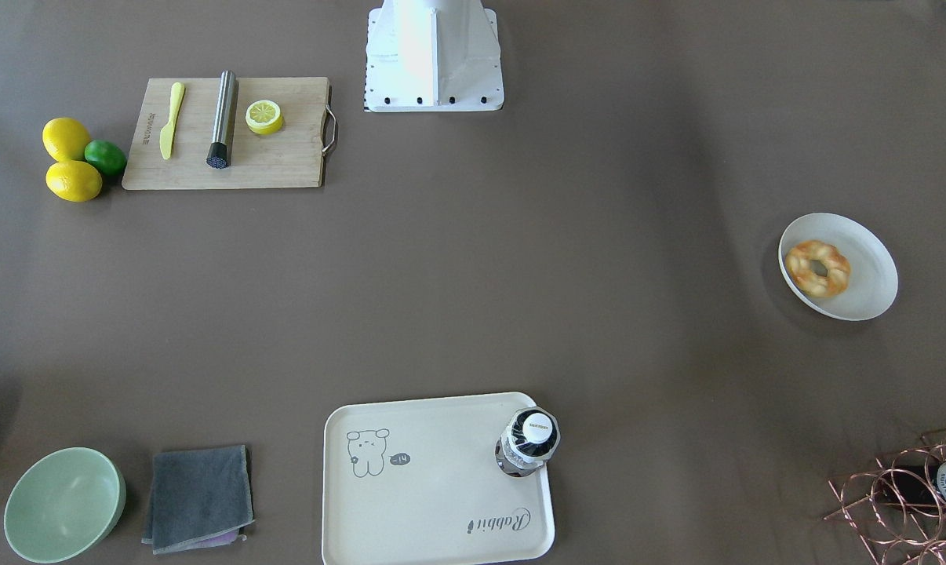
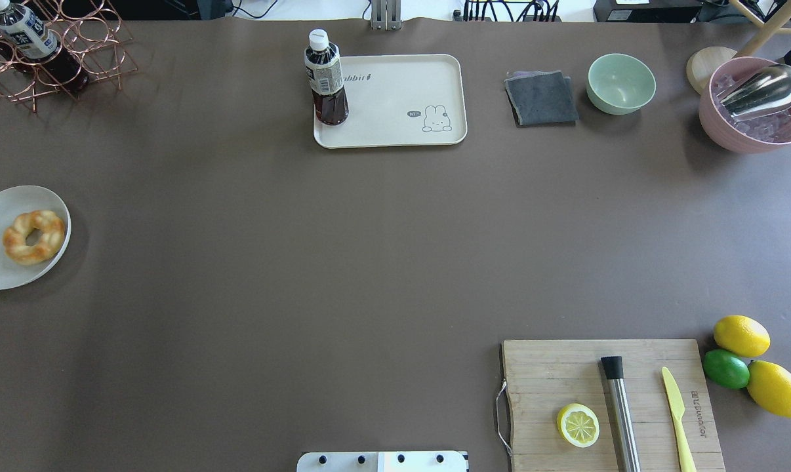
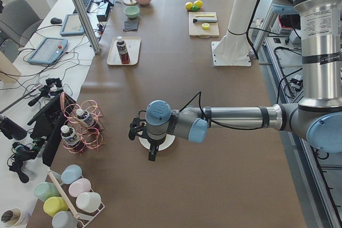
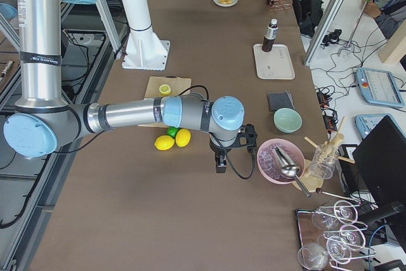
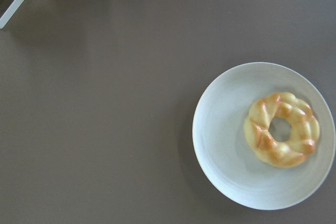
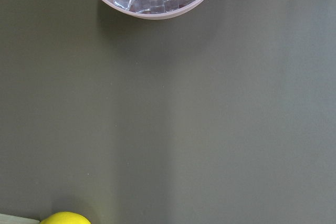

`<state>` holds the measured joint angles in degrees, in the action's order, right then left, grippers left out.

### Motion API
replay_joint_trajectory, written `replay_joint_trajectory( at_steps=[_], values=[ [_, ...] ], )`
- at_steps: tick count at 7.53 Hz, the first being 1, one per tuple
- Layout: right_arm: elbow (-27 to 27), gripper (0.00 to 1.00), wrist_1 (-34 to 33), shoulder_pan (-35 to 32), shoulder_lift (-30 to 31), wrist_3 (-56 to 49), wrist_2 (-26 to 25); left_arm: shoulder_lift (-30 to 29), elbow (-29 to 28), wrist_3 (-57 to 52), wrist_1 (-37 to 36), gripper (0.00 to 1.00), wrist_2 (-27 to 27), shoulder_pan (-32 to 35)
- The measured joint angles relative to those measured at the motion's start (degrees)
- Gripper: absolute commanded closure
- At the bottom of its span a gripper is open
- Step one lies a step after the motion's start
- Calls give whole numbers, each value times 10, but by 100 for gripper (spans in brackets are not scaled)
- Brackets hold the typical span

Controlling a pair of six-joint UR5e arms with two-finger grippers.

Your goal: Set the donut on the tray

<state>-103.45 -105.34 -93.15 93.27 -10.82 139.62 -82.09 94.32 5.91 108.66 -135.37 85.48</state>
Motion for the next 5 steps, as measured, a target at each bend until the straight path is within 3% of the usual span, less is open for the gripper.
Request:
replay_joint_trajectory(
  at_steps=[2, 5],
  values=[
    [0, 0, 0, 3, 4, 0, 8, -41, -99, 72, 108, 4, 6, -44],
    [1, 0, 1, 5, 5, 1, 14, -53, -159, 150, 214, 8, 39, -104]
  ],
)
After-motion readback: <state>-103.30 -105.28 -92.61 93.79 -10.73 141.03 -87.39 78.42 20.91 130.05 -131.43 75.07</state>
